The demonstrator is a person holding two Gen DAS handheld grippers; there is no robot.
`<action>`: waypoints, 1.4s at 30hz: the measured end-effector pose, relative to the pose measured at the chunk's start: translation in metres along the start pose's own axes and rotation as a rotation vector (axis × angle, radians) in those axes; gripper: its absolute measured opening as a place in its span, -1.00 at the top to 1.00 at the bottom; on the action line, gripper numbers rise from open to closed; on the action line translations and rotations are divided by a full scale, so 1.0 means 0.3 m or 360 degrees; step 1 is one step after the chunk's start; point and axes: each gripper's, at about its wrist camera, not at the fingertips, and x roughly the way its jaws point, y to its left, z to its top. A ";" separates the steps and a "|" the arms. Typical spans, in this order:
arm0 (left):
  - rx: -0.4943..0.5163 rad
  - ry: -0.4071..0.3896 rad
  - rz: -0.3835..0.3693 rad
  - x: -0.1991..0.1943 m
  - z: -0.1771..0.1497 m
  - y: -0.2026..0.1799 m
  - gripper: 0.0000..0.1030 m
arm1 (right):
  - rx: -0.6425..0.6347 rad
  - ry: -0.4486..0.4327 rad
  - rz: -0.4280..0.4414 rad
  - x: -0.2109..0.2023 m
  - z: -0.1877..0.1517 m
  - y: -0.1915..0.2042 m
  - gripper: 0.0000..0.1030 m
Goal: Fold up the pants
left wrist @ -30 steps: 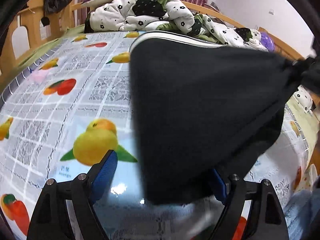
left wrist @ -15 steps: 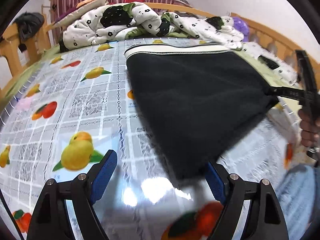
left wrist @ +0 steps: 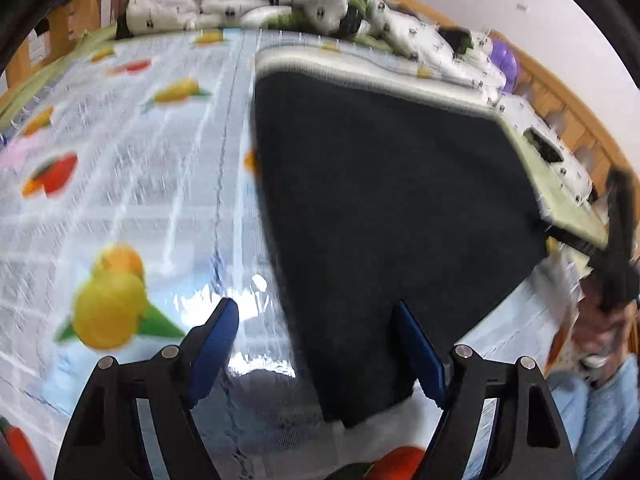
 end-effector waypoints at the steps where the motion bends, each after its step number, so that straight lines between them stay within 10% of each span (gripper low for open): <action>1: 0.0043 -0.0029 0.0012 -0.009 -0.014 -0.007 -0.54 | 0.0021 0.0031 0.0016 -0.001 -0.003 -0.004 0.22; 14: -0.0177 -0.0052 -0.0169 0.135 0.309 0.099 -0.42 | 0.0059 0.0015 0.0088 0.065 0.280 -0.002 0.01; 20: -0.0454 0.0007 -0.0493 0.282 0.412 0.205 0.41 | 0.0167 0.0216 0.0222 0.251 0.326 -0.040 -0.23; 25: -0.0434 -0.0042 -0.0581 0.231 0.458 0.274 0.66 | 0.0156 0.0126 0.0241 0.180 0.358 0.003 0.43; 35: -0.0355 -0.0055 -0.0127 0.003 0.530 0.657 0.66 | 0.0125 0.0106 0.0667 0.308 0.420 0.457 0.55; 39: -0.0222 -0.0034 -0.0044 0.043 0.551 0.734 0.54 | -0.0023 0.0064 0.0507 0.361 0.389 0.605 0.41; 42: -0.0077 -0.0035 0.0164 0.036 0.522 0.688 0.02 | -0.0038 -0.0027 0.0393 0.290 0.401 0.622 0.39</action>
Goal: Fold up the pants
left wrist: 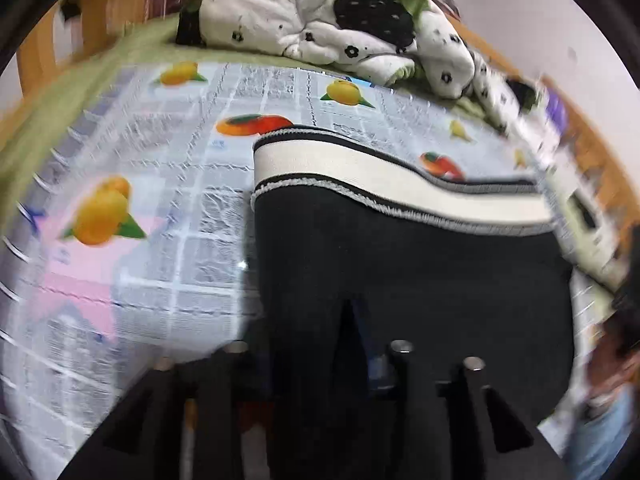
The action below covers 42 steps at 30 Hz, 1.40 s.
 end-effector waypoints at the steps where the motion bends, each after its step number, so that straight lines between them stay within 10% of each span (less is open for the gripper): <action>1: 0.0045 -0.0061 0.0085 -0.020 -0.012 -0.016 -0.30 | -0.0002 -0.0052 -0.0036 -0.032 0.010 0.000 0.38; 7: 0.0069 -0.0175 0.0081 -0.128 -0.074 -0.024 -0.37 | 0.0010 0.0058 -0.0049 0.063 0.104 0.025 0.31; 10: 0.0073 -0.0202 0.0148 -0.178 -0.100 0.000 -0.37 | -0.0013 0.0170 -0.0094 0.156 0.109 0.026 0.68; 13: 0.0096 -0.0257 0.0206 -0.234 -0.136 0.020 -0.37 | 0.0080 0.0020 0.0183 0.013 0.129 -0.014 0.74; 17: 0.0027 -0.0275 0.0138 -0.224 -0.119 0.019 -0.37 | -0.0058 0.0083 -0.0189 0.072 0.077 -0.034 0.67; 22: 0.0034 -0.0394 0.0078 -0.200 -0.015 -0.072 -0.37 | -0.0172 -0.0028 -0.0318 0.000 0.094 0.009 0.41; 28: 0.0207 -0.0408 0.0089 -0.030 0.194 -0.232 -0.37 | -0.0295 -0.0118 -0.0202 0.025 0.128 0.139 0.40; 31: 0.0184 -0.0169 0.0296 0.182 0.236 -0.199 -0.40 | -0.0331 0.0007 -0.0310 0.199 0.128 0.110 0.39; 37: -0.0098 -0.0144 -0.0032 0.256 0.220 -0.071 -0.48 | -0.0388 0.0006 -0.0296 0.269 0.139 0.075 0.40; 42: -0.0080 -0.0164 0.0000 0.250 0.204 -0.092 -0.49 | -0.0371 0.0010 -0.0272 0.284 0.153 0.068 0.40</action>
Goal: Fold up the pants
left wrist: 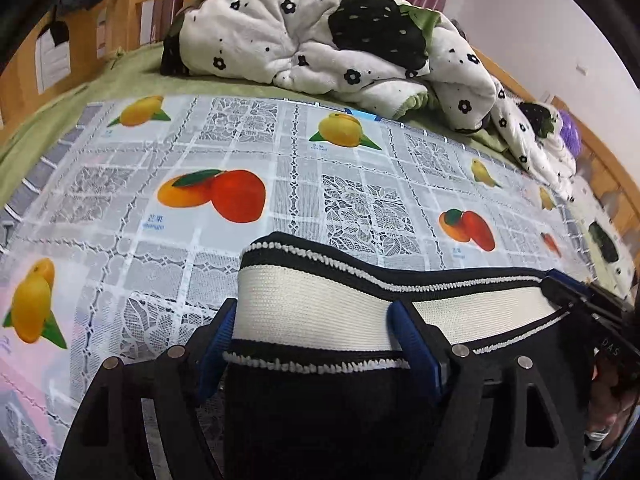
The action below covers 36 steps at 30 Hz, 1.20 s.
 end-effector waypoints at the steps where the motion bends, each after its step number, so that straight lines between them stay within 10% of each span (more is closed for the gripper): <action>1: 0.0024 -0.0006 0.0028 -0.010 -0.002 -0.013 -0.49 | 0.0011 -0.0002 0.0008 -0.002 0.000 -0.003 0.40; 7: 0.0120 -0.0142 0.0034 -0.245 -0.074 -0.026 -0.42 | 0.0007 -0.0016 -0.0069 -0.124 -0.049 0.017 0.28; 13: 0.0282 0.0123 0.0153 -0.344 -0.371 -0.063 -0.45 | 0.0081 0.0010 -0.0072 -0.317 -0.279 0.033 0.28; 19: 0.0160 0.0039 0.0040 -0.534 -0.586 0.002 -0.43 | 0.0133 0.0049 -0.0044 -0.437 -0.477 0.054 0.27; 27: 0.0754 0.0004 0.0475 -0.608 -0.749 -0.080 -0.39 | 0.0310 0.0048 0.0014 -0.527 -0.524 0.022 0.27; 31: 0.0838 -0.0048 0.0522 -0.569 -0.736 -0.143 -0.16 | 0.0309 0.0031 0.0035 -0.545 -0.521 0.034 0.27; 33: 0.0787 -0.0030 0.0418 -0.551 -0.713 -0.149 0.51 | 0.0276 0.0022 0.0030 -0.549 -0.517 0.045 0.27; 36: 0.0308 -0.0114 0.0154 -0.586 -0.668 -0.035 0.67 | 0.0241 0.0027 0.0005 -0.548 -0.520 0.058 0.27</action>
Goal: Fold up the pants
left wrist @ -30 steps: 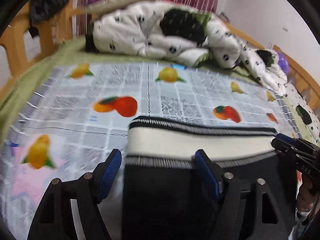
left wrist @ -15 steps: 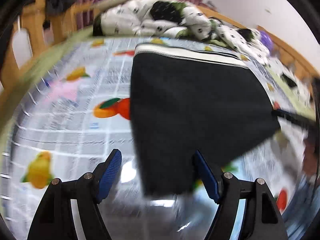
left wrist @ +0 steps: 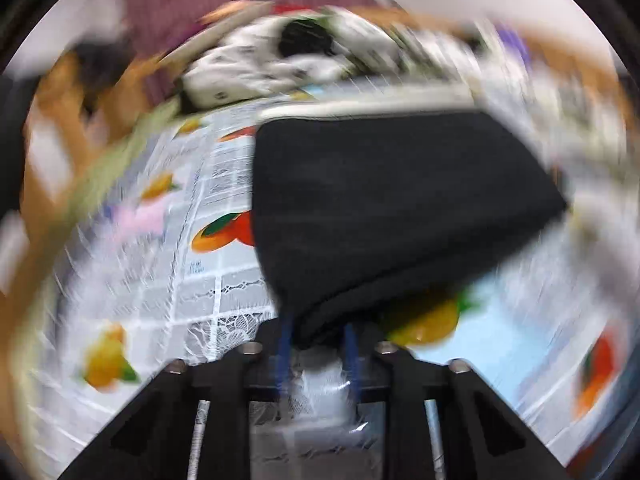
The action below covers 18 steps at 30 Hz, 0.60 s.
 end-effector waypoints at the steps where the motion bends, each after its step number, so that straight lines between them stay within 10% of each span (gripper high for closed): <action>1: -0.0077 0.0039 -0.0017 0.015 -0.009 0.028 0.70 | -0.0005 0.0005 -0.0012 0.002 -0.002 0.000 0.27; 8: 0.0046 0.0053 0.0011 -0.034 -0.096 0.021 0.55 | -0.0021 0.0023 -0.0025 0.013 -0.010 0.009 0.27; 13: 0.0086 -0.0086 -0.0001 -0.099 -0.073 -0.017 -0.25 | -0.0068 0.0005 -0.0021 0.011 -0.010 0.039 0.27; 15: 0.0180 -0.0028 0.0079 -0.050 -0.053 -0.043 -0.23 | -0.0094 0.0005 -0.0031 0.014 -0.011 0.048 0.26; 18: 0.0339 0.0029 0.0246 0.035 -0.038 -0.066 0.60 | -0.0107 0.0027 -0.0061 0.027 -0.014 0.051 0.26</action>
